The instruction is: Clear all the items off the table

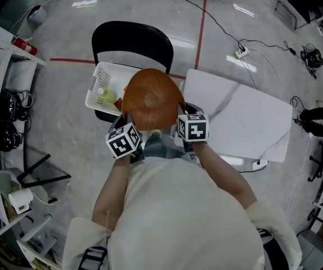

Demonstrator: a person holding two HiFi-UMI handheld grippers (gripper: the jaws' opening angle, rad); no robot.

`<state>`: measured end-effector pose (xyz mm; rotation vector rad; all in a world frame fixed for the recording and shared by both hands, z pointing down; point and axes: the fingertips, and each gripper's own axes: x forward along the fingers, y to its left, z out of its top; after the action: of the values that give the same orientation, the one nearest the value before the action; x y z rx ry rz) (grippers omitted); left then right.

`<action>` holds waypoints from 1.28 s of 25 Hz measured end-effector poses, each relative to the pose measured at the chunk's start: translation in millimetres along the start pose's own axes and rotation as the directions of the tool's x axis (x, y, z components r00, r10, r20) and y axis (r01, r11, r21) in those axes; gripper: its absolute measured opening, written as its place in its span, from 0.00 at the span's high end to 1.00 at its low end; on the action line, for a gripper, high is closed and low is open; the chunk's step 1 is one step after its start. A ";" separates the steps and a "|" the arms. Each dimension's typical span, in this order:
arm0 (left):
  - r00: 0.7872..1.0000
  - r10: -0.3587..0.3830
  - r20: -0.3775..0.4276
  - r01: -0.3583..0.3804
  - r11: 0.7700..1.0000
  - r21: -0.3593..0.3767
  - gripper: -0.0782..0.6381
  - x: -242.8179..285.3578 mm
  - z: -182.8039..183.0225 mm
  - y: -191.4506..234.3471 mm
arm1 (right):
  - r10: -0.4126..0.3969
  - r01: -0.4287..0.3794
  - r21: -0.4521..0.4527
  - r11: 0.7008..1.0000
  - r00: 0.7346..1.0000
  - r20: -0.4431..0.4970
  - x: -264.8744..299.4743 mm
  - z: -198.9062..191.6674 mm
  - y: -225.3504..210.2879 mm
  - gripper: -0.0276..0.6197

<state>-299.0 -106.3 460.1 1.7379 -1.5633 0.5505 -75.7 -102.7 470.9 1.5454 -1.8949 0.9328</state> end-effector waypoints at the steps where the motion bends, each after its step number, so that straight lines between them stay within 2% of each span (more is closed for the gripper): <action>1: 1.000 0.010 -0.002 -0.010 1.000 -0.009 0.84 1.8 1.8 9.7 | 0.009 -0.009 -0.009 1.000 1.000 -0.007 7.0 2.5 8.2 0.87; 8: 0.998 0.064 -0.027 -0.065 0.996 -0.064 0.83 22.4 7.2 64.1 | 0.047 -0.050 -0.058 0.997 0.997 -0.057 54.1 15.3 50.1 0.87; 15: 0.994 0.084 -0.066 -0.090 0.991 -0.097 0.83 46.9 4.7 96.1 | 0.043 -0.050 -0.064 0.997 0.994 -0.103 91.4 17.4 68.8 0.88; 32: 0.984 0.104 -0.146 -0.115 0.991 -0.065 0.82 105.0 -0.3 132.8 | 0.007 -0.024 -0.085 0.996 0.982 -0.189 156.6 11.8 80.4 0.87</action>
<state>-410.2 -176.1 567.0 1.5303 -1.5649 0.6489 -187.4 -199.8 566.8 1.3436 -1.7915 0.9548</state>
